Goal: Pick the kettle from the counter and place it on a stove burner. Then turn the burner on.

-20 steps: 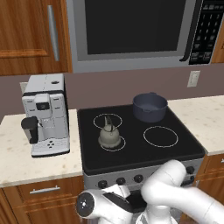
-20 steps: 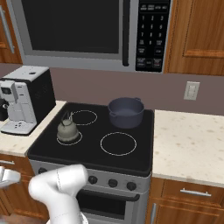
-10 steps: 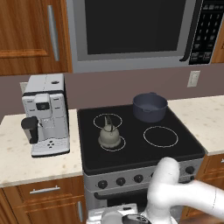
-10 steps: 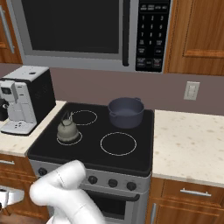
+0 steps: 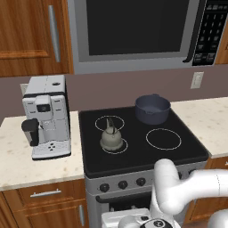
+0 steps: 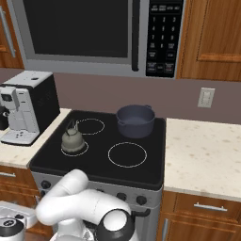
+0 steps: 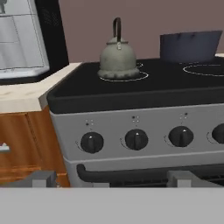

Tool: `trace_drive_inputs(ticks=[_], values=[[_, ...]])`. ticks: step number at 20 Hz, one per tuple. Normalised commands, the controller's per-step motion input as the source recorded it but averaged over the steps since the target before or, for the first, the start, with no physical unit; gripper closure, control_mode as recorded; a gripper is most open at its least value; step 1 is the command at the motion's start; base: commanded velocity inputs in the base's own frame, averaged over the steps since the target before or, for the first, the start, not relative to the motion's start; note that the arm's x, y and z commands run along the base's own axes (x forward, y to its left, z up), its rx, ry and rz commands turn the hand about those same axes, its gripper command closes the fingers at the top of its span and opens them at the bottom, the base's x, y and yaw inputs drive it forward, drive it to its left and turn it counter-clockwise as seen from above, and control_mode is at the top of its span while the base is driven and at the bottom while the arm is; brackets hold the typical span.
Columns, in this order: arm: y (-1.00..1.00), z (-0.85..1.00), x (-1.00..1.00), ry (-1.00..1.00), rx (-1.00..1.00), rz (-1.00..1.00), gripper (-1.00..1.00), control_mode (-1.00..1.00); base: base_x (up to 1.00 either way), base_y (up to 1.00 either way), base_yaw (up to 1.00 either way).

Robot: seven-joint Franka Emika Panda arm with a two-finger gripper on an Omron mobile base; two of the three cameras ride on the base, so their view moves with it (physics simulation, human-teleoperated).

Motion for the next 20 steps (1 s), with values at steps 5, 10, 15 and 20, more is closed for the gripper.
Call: trace_drive_inputs(ticks=[5,10,15,20], values=[[0.00,0.00,0.05,-0.03,0.00,0.00,-1.00,-1.00,0.00,0.00,0.00],[0.00,0.00,0.16,-0.07,0.00,0.00,-1.00,-1.00,0.00,0.00,0.00],[0.00,0.00,0.12,-0.12,0.00,0.00,-1.00,-1.00,0.00,0.00,0.00],[0.00,0.00,0.14,-0.17,0.00,0.00,-1.00,-1.00,0.00,0.00,0.00]])
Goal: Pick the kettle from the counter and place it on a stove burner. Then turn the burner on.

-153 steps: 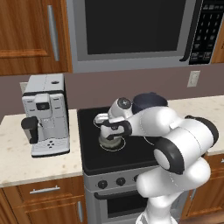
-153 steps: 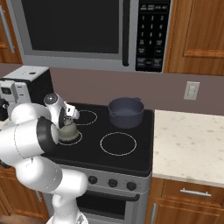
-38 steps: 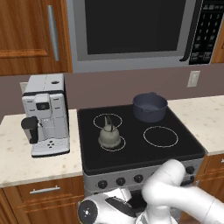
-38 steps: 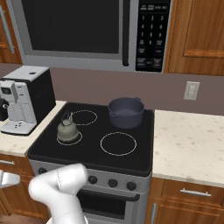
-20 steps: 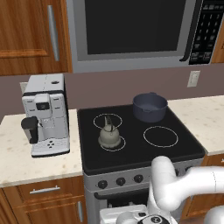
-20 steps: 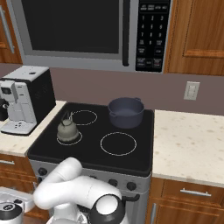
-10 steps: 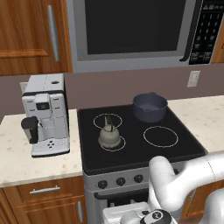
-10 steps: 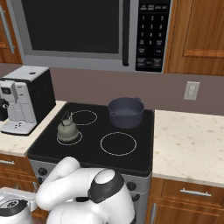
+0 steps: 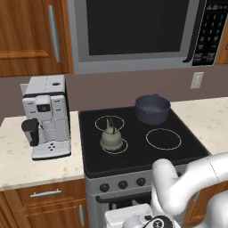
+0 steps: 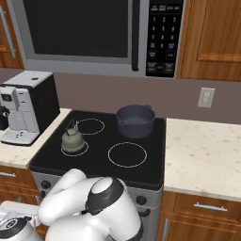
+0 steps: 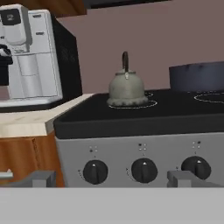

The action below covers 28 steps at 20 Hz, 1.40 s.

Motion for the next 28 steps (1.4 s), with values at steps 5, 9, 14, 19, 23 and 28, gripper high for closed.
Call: trace_drive_inputs(ticks=[5,9,14,19,23,28], values=[[0.00,0.00,0.24,-0.12,0.00,-0.02,-1.00,-1.00,0.00,0.00,0.00],[0.00,0.00,0.35,-0.02,0.00,-0.02,-1.00,-1.00,0.00,0.00,0.00],[0.00,0.00,0.45,0.00,0.00,-0.04,-1.00,-1.00,0.00,0.00,0.00],[0.00,0.00,0.48,0.00,0.00,-0.04,-1.00,-1.00,0.00,0.00,0.00],[0.00,0.00,0.50,0.00,0.00,-0.04,-1.00,-1.00,0.00,0.00,0.00],[0.00,-0.11,0.42,0.00,-0.01,0.00,-1.00,-1.00,0.00,0.00,0.00]])
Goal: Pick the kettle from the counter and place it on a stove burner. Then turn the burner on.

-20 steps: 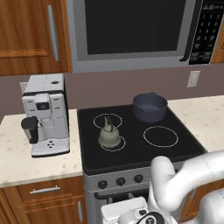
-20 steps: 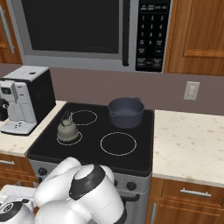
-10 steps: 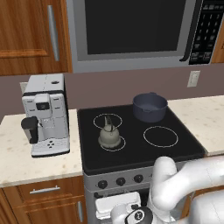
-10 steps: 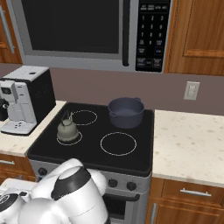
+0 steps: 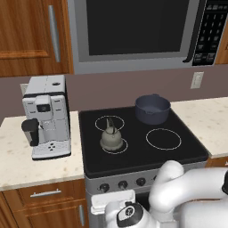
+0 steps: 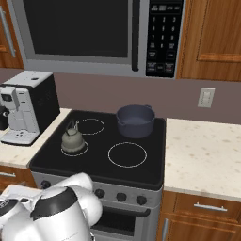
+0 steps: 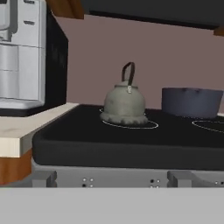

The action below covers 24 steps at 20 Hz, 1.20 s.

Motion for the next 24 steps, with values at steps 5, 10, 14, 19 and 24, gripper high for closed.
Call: trace_drive_inputs(ticks=[5,10,14,19,24], values=[[-0.02,-0.57,0.14,0.01,-0.07,0.00,-1.00,-1.00,0.00,0.00,0.00],[-0.02,-0.35,0.14,0.00,-0.04,0.00,-1.00,-1.00,0.00,0.00,0.00],[-0.05,-0.11,0.19,0.00,0.00,0.00,-1.00,-1.00,0.00,0.00,0.00],[0.00,-0.03,0.26,0.00,0.00,0.00,-1.00,-1.00,0.00,0.00,0.00],[-0.02,-0.02,0.20,0.00,0.00,0.00,-1.00,-1.00,0.00,0.00,0.00]])
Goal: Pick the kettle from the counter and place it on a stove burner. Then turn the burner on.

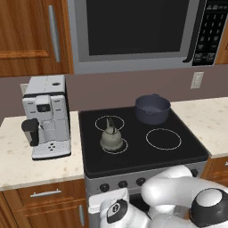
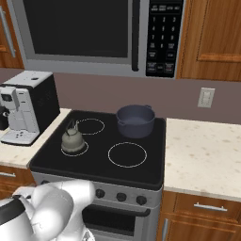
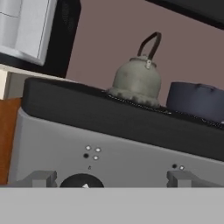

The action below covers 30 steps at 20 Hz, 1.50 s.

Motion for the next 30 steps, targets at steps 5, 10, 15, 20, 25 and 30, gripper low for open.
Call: trace_drive_inputs(ticks=[5,10,15,20,25,30], values=[[-0.01,-0.26,0.18,0.00,0.00,0.00,-1.00,-1.00,0.00,0.00,0.00],[-0.04,-0.29,0.16,0.00,0.00,0.00,-1.00,-1.00,0.00,0.00,0.00],[-0.01,-0.22,0.17,0.00,0.00,0.00,-1.00,-1.00,0.00,0.00,0.00],[0.01,-0.25,0.17,-0.01,0.00,0.00,-1.00,-1.00,0.00,0.00,0.00],[0.08,-0.20,0.09,-0.01,0.00,0.00,-1.00,-1.00,0.00,0.00,0.00],[-0.01,-0.02,0.02,0.00,0.00,0.00,-1.00,-1.00,0.00,0.00,0.00]])
